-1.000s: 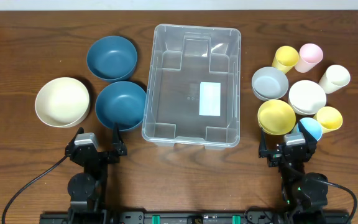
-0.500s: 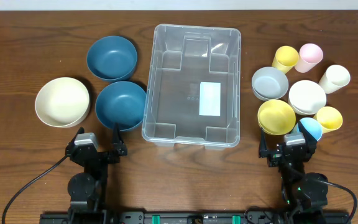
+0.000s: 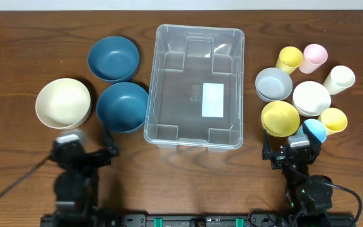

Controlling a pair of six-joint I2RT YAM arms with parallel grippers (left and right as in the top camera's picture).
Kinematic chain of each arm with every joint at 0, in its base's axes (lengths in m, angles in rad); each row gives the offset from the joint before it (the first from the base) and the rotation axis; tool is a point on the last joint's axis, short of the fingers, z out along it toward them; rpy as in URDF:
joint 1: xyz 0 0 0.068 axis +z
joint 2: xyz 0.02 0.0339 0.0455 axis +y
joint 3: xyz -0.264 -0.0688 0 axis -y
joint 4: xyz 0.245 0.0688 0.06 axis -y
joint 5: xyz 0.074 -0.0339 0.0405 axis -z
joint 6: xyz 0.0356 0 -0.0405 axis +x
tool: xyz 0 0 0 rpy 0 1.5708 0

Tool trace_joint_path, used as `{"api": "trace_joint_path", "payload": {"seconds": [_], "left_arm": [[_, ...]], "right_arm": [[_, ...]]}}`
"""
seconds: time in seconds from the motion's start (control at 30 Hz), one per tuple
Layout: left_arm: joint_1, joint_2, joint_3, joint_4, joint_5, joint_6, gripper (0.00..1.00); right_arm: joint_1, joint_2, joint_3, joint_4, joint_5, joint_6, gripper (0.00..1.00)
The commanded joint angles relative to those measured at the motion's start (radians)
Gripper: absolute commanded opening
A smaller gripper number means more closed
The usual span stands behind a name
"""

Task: Pack container
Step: 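Move the left gripper over the cream bowl on the left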

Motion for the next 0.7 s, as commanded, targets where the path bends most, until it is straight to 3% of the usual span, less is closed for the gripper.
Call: {"api": "trace_joint_path", "payload": {"seconds": [0.0, 0.23, 0.4, 0.53, 0.67], "left_arm": [[0.007, 0.162, 0.251, -0.11, -0.139, -0.009, 0.98], [0.009, 0.532, 0.734, -0.475, 0.021, -0.009, 0.98], [0.009, 0.605, 0.835, -0.536, 0.159, -0.009, 0.98], [0.009, 0.606, 0.835, -0.515, 0.099, -0.039, 0.98], [0.058, 0.633, 0.835, -0.547, -0.051, -0.237, 0.98]], "right_arm": [[0.003, -0.002, -0.006, 0.0, 0.01, -0.013, 0.99], [0.003, -0.002, -0.006, 0.0, 0.01, -0.013, 0.99], [0.003, -0.002, -0.006, 0.0, 0.01, -0.013, 0.99], [0.003, -0.002, -0.006, 0.0, 0.01, -0.013, 0.99], [0.003, -0.002, -0.006, 0.0, 0.01, -0.013, 0.99]]}}
